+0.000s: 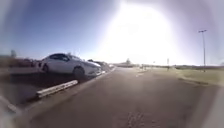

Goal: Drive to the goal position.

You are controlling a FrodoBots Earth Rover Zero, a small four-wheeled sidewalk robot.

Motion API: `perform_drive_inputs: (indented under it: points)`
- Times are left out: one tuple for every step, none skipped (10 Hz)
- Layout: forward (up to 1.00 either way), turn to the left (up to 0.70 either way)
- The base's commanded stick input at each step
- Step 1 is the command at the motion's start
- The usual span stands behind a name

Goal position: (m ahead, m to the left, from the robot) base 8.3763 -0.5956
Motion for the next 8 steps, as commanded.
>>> perform_drive_inputs:
  points:
    - [0.7,-0.35]
    - [0.7,-0.35]
    - [0.7,-0.35]
    - [0.7,-0.35]
    - [0.7,-0.35]
    - [0.7,-0.35]
    - [0.7,-0.34]
    - [0.7,-0.33]
